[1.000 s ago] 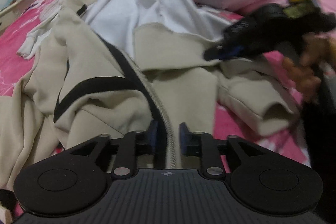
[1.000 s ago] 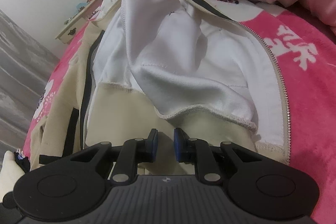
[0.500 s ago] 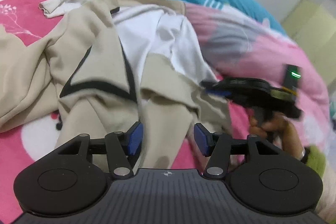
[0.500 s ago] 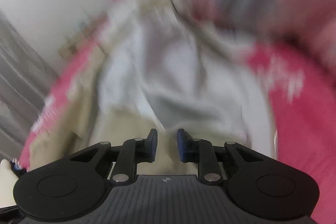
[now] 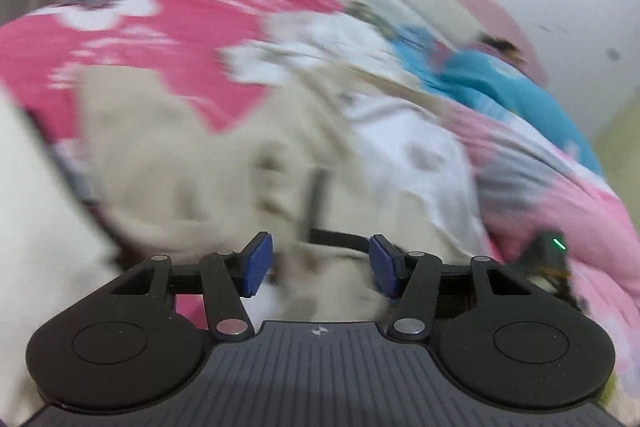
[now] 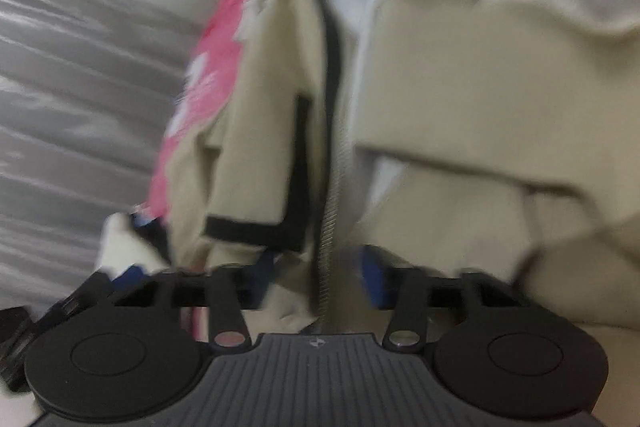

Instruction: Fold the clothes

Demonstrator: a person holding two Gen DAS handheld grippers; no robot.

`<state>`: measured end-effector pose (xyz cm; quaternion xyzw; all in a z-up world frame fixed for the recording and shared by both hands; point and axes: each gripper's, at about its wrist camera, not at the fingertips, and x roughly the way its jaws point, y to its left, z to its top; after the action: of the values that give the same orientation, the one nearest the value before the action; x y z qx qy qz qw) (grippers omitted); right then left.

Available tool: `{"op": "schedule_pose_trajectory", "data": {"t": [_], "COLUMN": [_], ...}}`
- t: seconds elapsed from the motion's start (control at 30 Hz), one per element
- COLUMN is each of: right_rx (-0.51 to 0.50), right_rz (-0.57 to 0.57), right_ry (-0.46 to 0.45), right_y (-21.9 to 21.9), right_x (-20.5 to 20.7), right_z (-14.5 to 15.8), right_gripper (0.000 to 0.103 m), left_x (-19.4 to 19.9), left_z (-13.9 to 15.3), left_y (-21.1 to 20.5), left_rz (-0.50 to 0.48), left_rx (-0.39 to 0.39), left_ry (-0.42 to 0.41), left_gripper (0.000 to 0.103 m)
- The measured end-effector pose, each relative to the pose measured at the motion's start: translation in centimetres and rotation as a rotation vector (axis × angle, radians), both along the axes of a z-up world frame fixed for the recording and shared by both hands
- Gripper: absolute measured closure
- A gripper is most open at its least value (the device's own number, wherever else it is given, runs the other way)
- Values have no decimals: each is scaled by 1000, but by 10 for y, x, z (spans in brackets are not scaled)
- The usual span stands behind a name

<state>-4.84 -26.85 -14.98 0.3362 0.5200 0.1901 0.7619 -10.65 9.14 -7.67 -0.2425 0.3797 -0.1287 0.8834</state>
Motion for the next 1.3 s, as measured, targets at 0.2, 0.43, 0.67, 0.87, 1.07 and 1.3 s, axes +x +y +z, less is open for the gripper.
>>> {"op": "schedule_pose_trajectory", "data": {"t": [0.2, 0.43, 0.67, 0.87, 1.07, 1.3], "right_rx": [-163, -266, -251, -215, -203, -156], "right_rz": [-53, -164, -150, -164, -163, -112], "right_ry": [-202, -184, -191, -168, -178, -246], "right_y": [-18, -47, -44, -52, -50, -33], "right_x": [-11, -11, -13, -14, -16, -22], "right_z": [45, 33, 24, 14, 22, 53], "right_gripper": [95, 95, 95, 95, 95, 95], "left_x": [31, 90, 163, 167, 158, 139], "left_z": [-10, -23, -43, -47, 4, 141], "left_y": [33, 50, 71, 71, 107, 171], "left_rz": [165, 368, 470, 479, 570, 791], "left_rx": [79, 243, 385, 362, 145, 224], "left_ry": [116, 193, 307, 265, 171, -226], "left_gripper": [49, 49, 46, 81, 95, 96]}}
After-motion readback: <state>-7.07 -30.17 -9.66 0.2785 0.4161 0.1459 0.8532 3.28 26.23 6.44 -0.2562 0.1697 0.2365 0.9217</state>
